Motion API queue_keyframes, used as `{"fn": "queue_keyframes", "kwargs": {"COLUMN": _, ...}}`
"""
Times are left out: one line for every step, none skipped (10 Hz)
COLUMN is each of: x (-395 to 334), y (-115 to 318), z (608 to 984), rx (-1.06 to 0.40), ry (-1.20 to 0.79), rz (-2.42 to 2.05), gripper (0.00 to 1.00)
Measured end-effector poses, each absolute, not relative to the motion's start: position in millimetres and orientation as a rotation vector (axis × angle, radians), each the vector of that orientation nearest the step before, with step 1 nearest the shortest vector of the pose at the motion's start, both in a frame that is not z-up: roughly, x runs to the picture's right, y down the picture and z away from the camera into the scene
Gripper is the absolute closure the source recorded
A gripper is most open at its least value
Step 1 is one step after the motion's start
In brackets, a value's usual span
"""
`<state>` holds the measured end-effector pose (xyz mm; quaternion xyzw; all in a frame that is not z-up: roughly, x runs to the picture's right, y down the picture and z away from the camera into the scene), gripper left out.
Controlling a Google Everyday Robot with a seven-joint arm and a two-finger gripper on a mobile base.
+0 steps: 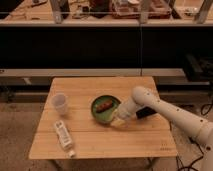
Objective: Drag the ceramic bowl in a circle
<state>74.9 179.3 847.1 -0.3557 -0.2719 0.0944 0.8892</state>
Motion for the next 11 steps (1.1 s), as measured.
{"fn": "queue_keyframes", "kwargs": {"x": 109.5, "y": 166.5, "z": 854.3, "rx": -0.698, "ry": -0.496, "rz": 0.24, "gripper": 0.93}}
{"fn": "queue_keyframes", "kwargs": {"x": 135.2, "y": 151.2, "z": 856.9, "rx": -0.658, "ry": -0.452, "rz": 0.279, "gripper": 0.93}}
{"fn": "queue_keyframes", "kwargs": {"x": 158.8, "y": 133.1, "z": 860.2, "rx": -0.616, "ry": -0.411, "rz": 0.314, "gripper": 0.93}}
{"fn": "queue_keyframes", "kwargs": {"x": 172.7, "y": 120.1, "z": 865.1, "rx": -0.589, "ry": -0.386, "rz": 0.336, "gripper": 0.93}}
{"fn": "queue_keyframes", "kwargs": {"x": 179.0, "y": 108.9, "z": 870.2, "rx": -0.569, "ry": -0.373, "rz": 0.344, "gripper": 0.93}}
{"fn": "queue_keyframes", "kwargs": {"x": 178.5, "y": 96.0, "z": 880.1, "rx": -0.552, "ry": -0.366, "rz": 0.344, "gripper": 0.93}}
{"fn": "queue_keyframes", "kwargs": {"x": 166.9, "y": 79.6, "z": 896.6, "rx": -0.533, "ry": -0.373, "rz": 0.325, "gripper": 0.93}}
{"fn": "queue_keyframes", "kwargs": {"x": 157.0, "y": 70.7, "z": 908.4, "rx": -0.525, "ry": -0.38, "rz": 0.31, "gripper": 0.93}}
{"fn": "queue_keyframes", "kwargs": {"x": 143.8, "y": 58.7, "z": 923.4, "rx": -0.515, "ry": -0.389, "rz": 0.295, "gripper": 0.93}}
{"fn": "queue_keyframes", "kwargs": {"x": 127.3, "y": 46.0, "z": 938.1, "rx": -0.506, "ry": -0.401, "rz": 0.278, "gripper": 0.93}}
{"fn": "queue_keyframes", "kwargs": {"x": 114.2, "y": 36.6, "z": 947.0, "rx": -0.499, "ry": -0.414, "rz": 0.264, "gripper": 0.93}}
